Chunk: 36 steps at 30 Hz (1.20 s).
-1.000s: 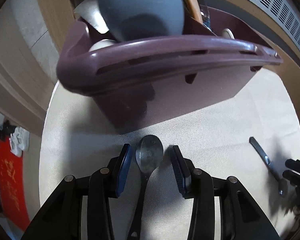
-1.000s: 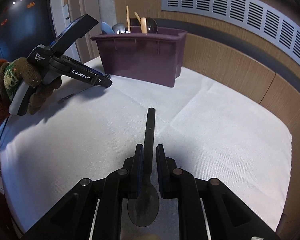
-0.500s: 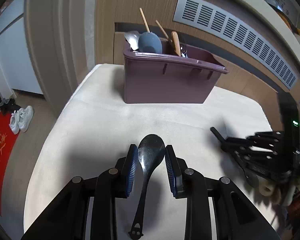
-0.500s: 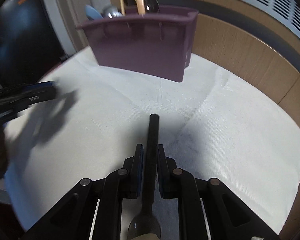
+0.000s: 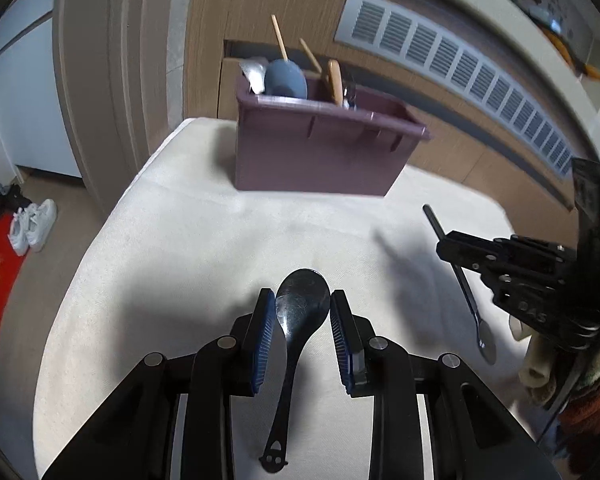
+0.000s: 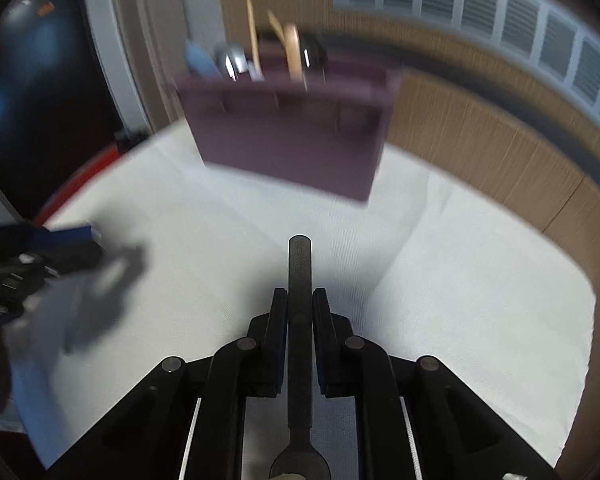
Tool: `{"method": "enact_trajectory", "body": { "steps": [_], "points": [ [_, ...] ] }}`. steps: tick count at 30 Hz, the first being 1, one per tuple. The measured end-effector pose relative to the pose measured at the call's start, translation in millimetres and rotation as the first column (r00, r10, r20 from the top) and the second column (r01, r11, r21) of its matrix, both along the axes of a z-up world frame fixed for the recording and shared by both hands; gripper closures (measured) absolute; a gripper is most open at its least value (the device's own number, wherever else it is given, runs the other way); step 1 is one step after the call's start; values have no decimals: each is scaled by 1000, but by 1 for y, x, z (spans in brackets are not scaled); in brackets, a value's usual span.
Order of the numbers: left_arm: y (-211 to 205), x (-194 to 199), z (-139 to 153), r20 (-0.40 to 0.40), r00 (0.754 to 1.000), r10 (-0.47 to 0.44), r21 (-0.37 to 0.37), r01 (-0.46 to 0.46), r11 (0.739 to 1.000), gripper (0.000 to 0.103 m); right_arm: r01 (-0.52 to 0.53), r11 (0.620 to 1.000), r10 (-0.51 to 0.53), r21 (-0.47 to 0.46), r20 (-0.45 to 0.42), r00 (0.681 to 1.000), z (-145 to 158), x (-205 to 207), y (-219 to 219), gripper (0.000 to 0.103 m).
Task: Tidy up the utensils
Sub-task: 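Lift both spoons over the caddy and open both tools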
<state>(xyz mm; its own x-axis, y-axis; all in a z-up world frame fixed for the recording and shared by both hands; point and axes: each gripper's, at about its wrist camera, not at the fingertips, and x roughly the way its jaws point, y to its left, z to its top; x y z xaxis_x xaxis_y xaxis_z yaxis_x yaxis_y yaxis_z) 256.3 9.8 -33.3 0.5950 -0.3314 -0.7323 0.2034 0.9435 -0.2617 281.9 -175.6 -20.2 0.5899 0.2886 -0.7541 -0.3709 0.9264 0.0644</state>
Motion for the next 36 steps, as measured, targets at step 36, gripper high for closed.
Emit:
{"method": "enact_trajectory", "body": {
  "steps": [36],
  "points": [
    [12, 158, 111, 356, 930, 88, -293, 22, 956, 74, 3, 977, -143, 213, 644, 752, 120, 103, 12, 91]
  ]
}}
